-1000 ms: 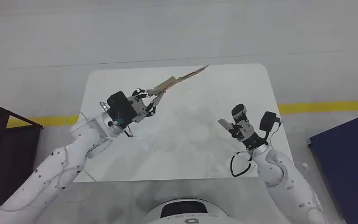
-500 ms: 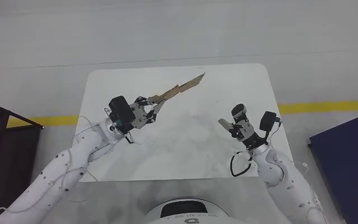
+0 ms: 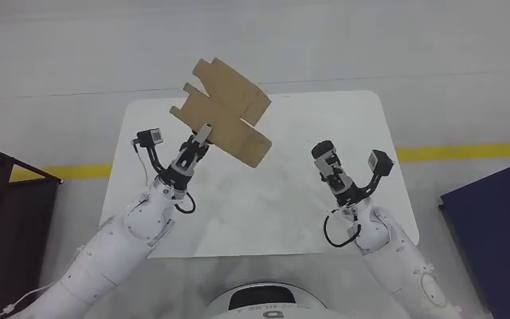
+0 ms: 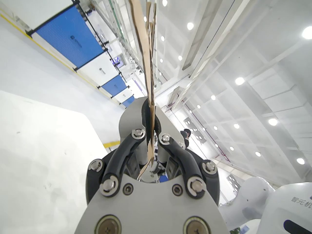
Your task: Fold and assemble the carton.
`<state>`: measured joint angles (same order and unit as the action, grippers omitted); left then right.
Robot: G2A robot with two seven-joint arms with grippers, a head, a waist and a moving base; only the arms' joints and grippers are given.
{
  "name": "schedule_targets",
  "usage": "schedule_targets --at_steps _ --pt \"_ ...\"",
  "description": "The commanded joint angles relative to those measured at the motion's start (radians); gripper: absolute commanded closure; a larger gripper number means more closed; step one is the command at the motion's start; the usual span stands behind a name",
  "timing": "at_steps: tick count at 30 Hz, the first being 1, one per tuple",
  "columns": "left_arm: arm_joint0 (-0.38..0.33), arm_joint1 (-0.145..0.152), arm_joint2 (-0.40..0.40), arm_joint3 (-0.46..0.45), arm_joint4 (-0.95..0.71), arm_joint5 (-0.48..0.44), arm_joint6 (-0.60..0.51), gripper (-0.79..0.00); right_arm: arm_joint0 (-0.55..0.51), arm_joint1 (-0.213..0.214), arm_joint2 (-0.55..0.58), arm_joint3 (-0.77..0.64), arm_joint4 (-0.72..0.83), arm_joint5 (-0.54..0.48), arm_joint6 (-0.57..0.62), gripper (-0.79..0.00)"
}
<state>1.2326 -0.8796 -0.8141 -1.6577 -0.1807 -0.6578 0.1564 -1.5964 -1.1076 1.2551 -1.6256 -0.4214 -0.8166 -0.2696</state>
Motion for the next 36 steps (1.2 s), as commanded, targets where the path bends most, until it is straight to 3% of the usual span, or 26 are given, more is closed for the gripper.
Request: schedule_targets --at_steps 1,5,9,12,21,23,28,33,35,36 --pt "-0.002 -0.005 0.003 -0.002 -0.026 -0.01 -0.058 0.0 0.014 -0.004 -0.014 -0.007 -0.015 0.003 0.011 -0.748" --pt "-0.007 -0.012 0.01 -0.007 -0.034 -0.038 -0.177 0.0 0.034 -0.011 -0.046 -0.013 -0.002 -0.008 0.054 -0.628" --pt "-0.005 -0.018 0.005 -0.002 -0.007 -0.048 -0.229 0.0 0.052 -0.014 -0.075 -0.015 0.07 -0.034 0.121 -0.603" --pt "-0.001 -0.024 0.002 0.003 0.02 -0.047 -0.25 0.0 0.064 -0.015 -0.082 -0.011 0.123 -0.045 0.16 -0.539" --pt "0.017 -0.043 -0.014 -0.013 0.078 -0.048 -0.256 0.0 0.081 -0.017 -0.094 -0.001 0.218 -0.056 0.251 -0.311" --pt "0.017 -0.047 -0.02 -0.01 0.077 -0.049 -0.257 0.0 0.083 -0.018 -0.095 0.004 0.229 -0.057 0.261 -0.289" --pt "0.021 -0.056 -0.034 -0.005 0.076 -0.05 -0.27 0.0 0.08 -0.018 -0.089 0.012 0.276 -0.079 0.282 -0.108" --pt "0.026 -0.065 -0.041 -0.005 0.073 -0.047 -0.286 0.0 0.078 -0.018 -0.085 0.013 0.319 -0.093 0.315 -0.095" --pt "0.027 -0.069 -0.043 -0.005 0.071 -0.047 -0.292 0.0 0.078 -0.018 -0.085 0.013 0.332 -0.094 0.327 0.0" --pt "0.027 -0.071 -0.044 -0.004 0.071 -0.046 -0.294 0.0 0.078 -0.018 -0.085 0.013 0.338 -0.094 0.333 0.0"
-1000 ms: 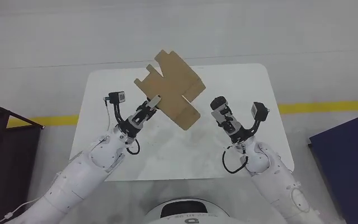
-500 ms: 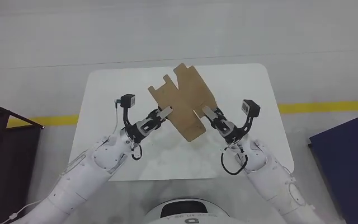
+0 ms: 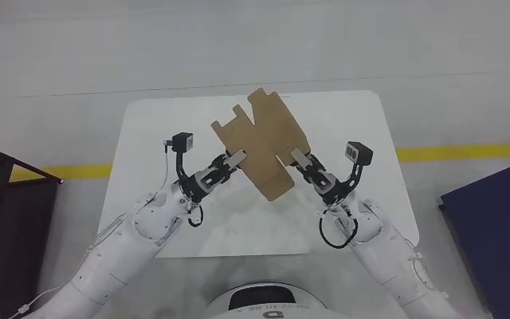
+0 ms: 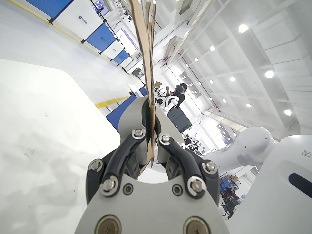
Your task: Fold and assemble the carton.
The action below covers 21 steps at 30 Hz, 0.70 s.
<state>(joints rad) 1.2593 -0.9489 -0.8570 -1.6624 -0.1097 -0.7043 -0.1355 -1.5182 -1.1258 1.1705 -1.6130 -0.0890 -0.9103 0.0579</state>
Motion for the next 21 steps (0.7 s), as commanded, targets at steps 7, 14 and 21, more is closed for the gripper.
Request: schedule_targets --at_steps 7,14,21 --pt "0.008 -0.013 -0.03 0.03 0.007 0.006 0.012 -0.785 0.0 -0.001 0.005 0.007 0.048 -0.015 0.039 0.0" --pt "0.03 -0.008 -0.117 0.074 0.026 -0.037 0.029 -0.785 -0.018 0.011 0.056 0.023 0.108 -0.035 0.099 0.0" --pt "0.062 -0.005 -0.201 0.116 0.046 -0.059 0.063 -0.785 -0.049 0.022 0.114 0.022 0.128 -0.035 0.127 0.0"
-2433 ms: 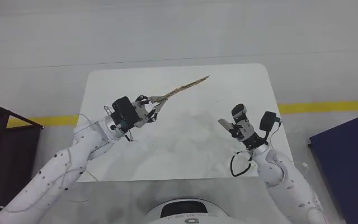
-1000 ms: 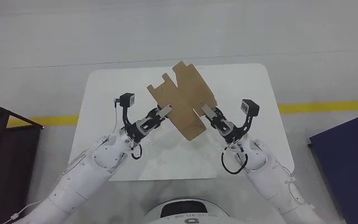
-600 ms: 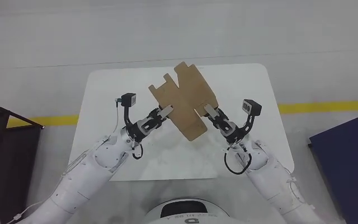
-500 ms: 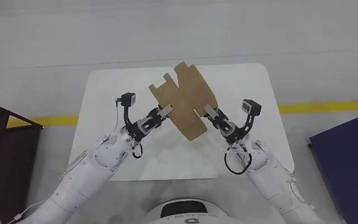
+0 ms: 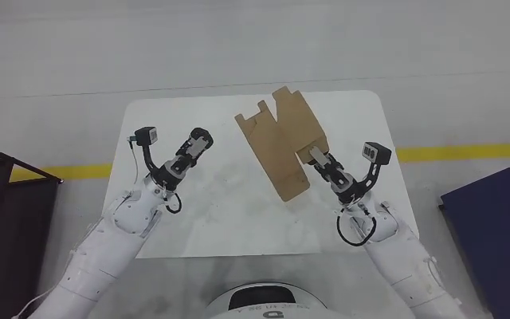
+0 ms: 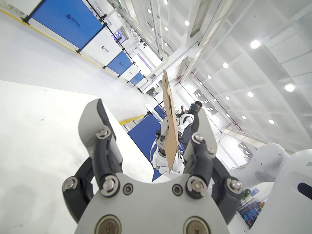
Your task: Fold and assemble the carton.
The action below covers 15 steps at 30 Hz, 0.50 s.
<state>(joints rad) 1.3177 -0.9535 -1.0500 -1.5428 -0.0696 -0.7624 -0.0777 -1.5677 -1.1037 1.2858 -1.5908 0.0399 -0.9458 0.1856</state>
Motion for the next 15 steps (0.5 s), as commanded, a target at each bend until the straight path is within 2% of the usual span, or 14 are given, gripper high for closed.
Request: schedule_targets --at_steps 1,6,15 --pt "0.007 -0.001 -0.014 -0.01 0.009 -0.003 0.007 -0.785 0.001 0.0 -0.001 0.0 -0.001 0.0 -0.001 0.0" --pt "0.01 -0.009 -0.023 -0.031 0.012 0.001 0.002 -0.785 0.001 0.0 -0.001 0.0 -0.001 0.0 -0.001 0.0" --pt "-0.028 -0.037 0.026 -0.007 0.036 0.029 -0.035 -0.785 0.002 -0.004 -0.028 -0.012 -0.044 0.026 0.041 0.0"
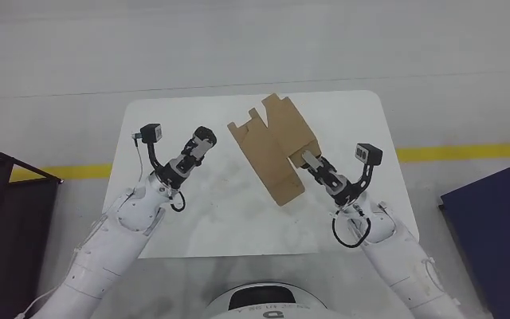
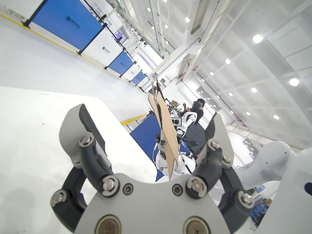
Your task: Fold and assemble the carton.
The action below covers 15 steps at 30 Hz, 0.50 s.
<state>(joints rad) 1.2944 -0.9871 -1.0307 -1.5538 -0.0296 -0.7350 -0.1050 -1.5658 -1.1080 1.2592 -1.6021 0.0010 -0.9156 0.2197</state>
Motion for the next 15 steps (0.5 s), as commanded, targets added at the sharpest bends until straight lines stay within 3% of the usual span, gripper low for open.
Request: schedule_targets --at_steps 1,5,7,11,15 --pt "-0.009 -0.006 0.014 0.01 -0.011 0.004 -0.018 -0.785 0.0 0.0 -0.003 -0.001 -0.011 -0.01 0.015 0.0" --pt "-0.022 -0.014 0.033 0.037 -0.047 0.012 -0.079 -0.779 -0.004 0.002 0.002 0.005 -0.027 -0.035 0.04 0.0" --pt "-0.024 -0.017 0.037 0.049 -0.073 0.005 -0.11 -0.622 -0.007 0.004 0.008 0.01 -0.023 -0.043 0.046 0.0" --pt "-0.026 -0.02 0.039 0.07 -0.127 -0.015 -0.17 -0.416 -0.015 0.007 0.015 0.014 -0.016 -0.052 0.062 0.0" --pt "-0.029 -0.023 0.046 0.071 -0.174 -0.045 -0.236 -0.292 -0.017 0.008 0.018 0.014 -0.017 -0.056 0.072 0.0"
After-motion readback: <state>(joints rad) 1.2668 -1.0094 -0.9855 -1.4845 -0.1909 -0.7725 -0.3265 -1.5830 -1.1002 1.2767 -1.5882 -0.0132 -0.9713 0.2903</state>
